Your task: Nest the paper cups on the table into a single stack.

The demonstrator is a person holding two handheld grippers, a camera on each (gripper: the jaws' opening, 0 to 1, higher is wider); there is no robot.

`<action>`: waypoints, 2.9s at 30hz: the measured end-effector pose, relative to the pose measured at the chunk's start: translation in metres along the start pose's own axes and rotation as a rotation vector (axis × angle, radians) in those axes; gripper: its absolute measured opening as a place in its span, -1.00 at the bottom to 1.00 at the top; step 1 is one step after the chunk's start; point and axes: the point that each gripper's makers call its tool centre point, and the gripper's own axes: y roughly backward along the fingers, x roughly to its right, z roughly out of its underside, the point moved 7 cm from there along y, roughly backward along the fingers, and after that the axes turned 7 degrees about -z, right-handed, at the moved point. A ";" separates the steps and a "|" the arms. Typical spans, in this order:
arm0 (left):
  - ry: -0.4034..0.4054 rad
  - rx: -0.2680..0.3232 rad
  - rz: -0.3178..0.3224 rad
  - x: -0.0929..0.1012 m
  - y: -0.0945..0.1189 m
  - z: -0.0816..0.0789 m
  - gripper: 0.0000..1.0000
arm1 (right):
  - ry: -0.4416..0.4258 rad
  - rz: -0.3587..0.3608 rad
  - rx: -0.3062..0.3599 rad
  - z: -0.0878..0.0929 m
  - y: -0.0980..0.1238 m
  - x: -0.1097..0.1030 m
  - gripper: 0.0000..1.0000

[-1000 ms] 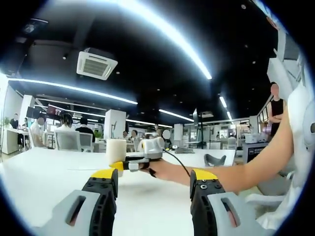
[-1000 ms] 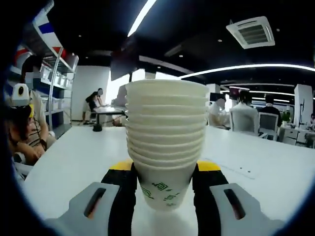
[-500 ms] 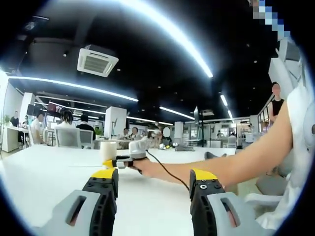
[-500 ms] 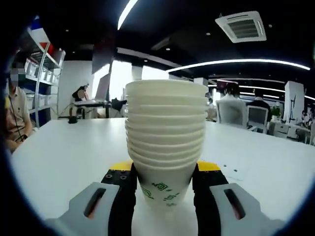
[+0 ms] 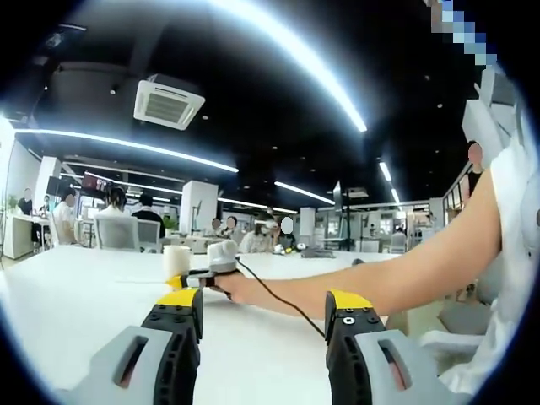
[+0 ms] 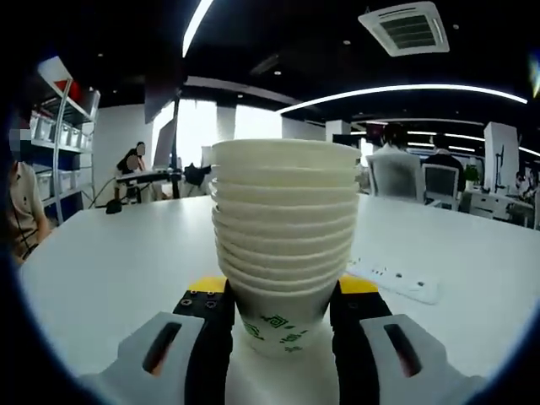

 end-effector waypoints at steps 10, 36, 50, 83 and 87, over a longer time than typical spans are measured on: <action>-0.018 0.003 -0.054 -0.007 0.003 0.000 0.24 | -0.042 0.030 -0.004 -0.006 0.028 0.001 0.21; -0.074 0.022 -0.254 -0.023 0.015 -0.010 0.41 | 0.071 0.179 0.229 -0.029 0.296 -0.178 0.40; -0.078 0.046 -0.269 -0.023 0.016 -0.014 0.47 | -0.005 0.371 0.249 0.003 0.395 -0.211 0.39; -0.118 0.020 -0.271 -0.010 0.019 -0.021 0.46 | 0.077 0.400 0.328 -0.031 0.423 -0.242 0.38; -0.119 0.016 -0.272 -0.011 0.019 -0.019 0.46 | 0.077 0.398 0.328 -0.030 0.423 -0.242 0.38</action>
